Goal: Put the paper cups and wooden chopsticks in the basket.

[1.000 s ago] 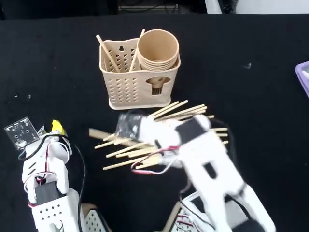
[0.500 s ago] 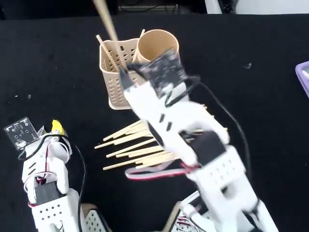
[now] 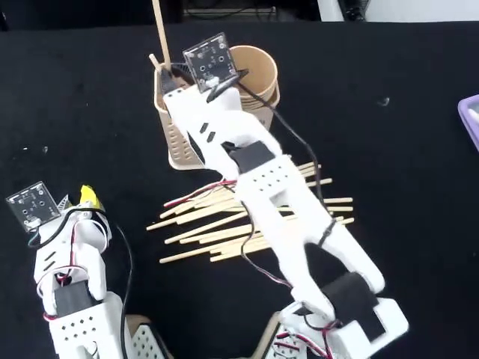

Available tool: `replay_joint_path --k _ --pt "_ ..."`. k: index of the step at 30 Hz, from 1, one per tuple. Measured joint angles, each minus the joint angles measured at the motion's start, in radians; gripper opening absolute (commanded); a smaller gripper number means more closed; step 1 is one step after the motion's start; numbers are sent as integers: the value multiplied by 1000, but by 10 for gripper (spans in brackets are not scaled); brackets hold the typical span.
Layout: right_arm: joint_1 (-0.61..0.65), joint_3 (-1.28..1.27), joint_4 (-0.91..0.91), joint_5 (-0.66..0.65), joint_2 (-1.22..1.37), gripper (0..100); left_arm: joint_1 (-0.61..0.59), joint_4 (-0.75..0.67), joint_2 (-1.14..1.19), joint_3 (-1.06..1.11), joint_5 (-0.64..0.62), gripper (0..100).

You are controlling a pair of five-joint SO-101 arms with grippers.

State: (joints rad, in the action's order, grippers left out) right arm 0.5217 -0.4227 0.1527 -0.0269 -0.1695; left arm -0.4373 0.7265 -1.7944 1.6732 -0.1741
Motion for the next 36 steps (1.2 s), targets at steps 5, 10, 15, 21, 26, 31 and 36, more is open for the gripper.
replay_joint_path --k 5,10,15,21,26,31,36 --pt "-3 38 110 0 3 163 0 0 0 0 0 127" --pt "-2 48 226 0 -12 163 0 0 0 0 0 127" --pt "-2 48 345 0 -186 162 0 0 0 0 0 127" --pt "-2 48 743 -12 -485 162 0 0 0 0 0 127" --pt "-3 25 1120 -215 -649 166 0 0 0 0 0 127" --pt "-29 -235 1241 -545 -681 166 0 0 0 0 0 127" --pt "-104 -540 1148 -741 -681 162 0 0 0 0 0 127"
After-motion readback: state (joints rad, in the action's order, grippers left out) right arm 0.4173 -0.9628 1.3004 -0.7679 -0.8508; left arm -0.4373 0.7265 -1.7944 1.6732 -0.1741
